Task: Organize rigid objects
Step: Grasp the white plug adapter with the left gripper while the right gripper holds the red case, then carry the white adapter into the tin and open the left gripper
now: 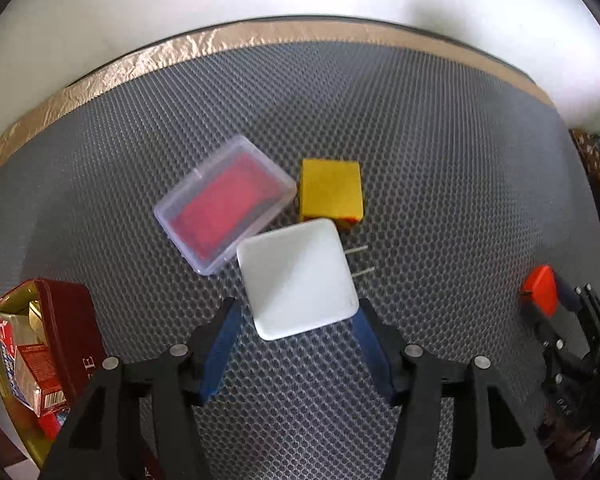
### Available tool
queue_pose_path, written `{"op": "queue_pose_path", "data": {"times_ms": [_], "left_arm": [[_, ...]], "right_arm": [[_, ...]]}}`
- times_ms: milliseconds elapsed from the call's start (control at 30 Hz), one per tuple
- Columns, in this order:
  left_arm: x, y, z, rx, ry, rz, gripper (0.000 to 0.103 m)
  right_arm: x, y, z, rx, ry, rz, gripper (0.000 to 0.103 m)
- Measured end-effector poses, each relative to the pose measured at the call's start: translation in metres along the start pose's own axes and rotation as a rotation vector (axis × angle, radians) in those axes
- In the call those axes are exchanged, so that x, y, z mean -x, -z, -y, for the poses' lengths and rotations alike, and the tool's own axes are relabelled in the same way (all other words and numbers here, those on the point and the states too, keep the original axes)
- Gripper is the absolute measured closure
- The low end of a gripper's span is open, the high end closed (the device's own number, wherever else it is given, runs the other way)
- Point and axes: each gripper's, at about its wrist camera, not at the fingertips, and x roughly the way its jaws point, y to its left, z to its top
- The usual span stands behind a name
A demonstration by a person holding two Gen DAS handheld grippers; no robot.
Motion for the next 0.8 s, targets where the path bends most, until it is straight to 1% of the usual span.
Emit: {"op": "queue_pose_path", "data": {"times_ms": [100,267,367,433,467,533,700,800], "left_arm": [[-0.001,-0.002,-0.003,0.011,0.021,0.003,0.043],[-0.011,-0.007,-0.019,0.087,0.092,-0.006,0.043],[-0.009,-0.007,-0.027,0.124,0.12,0.028,0.043],[-0.006,-0.002,-0.038,0.162,0.169,0.065,0.047],[-0.005,0.003,-0.046,0.189,0.194,0.089,0.047],[-0.003,0.012,-0.055,0.202,0.217,0.119,0.047],[0.006,0.044,-0.054,0.167,0.192,0.169,0.048],[0.012,0.067,-0.05,0.154,0.195,0.169,0.048]], "right_arm": [[0.0,0.0,-0.001,0.004,-0.002,-0.001,0.055],[-0.002,0.0,-0.004,0.012,0.001,-0.004,0.053],[-0.004,0.0,-0.006,0.019,0.001,-0.007,0.05],[-0.005,0.0,-0.008,0.027,0.003,-0.01,0.049],[-0.005,0.0,-0.009,0.03,0.004,-0.011,0.048],[-0.007,-0.001,-0.01,0.038,0.006,-0.013,0.047],[-0.008,-0.001,-0.011,0.041,0.009,-0.014,0.047],[-0.01,-0.001,-0.013,0.045,0.016,-0.016,0.047]]}}
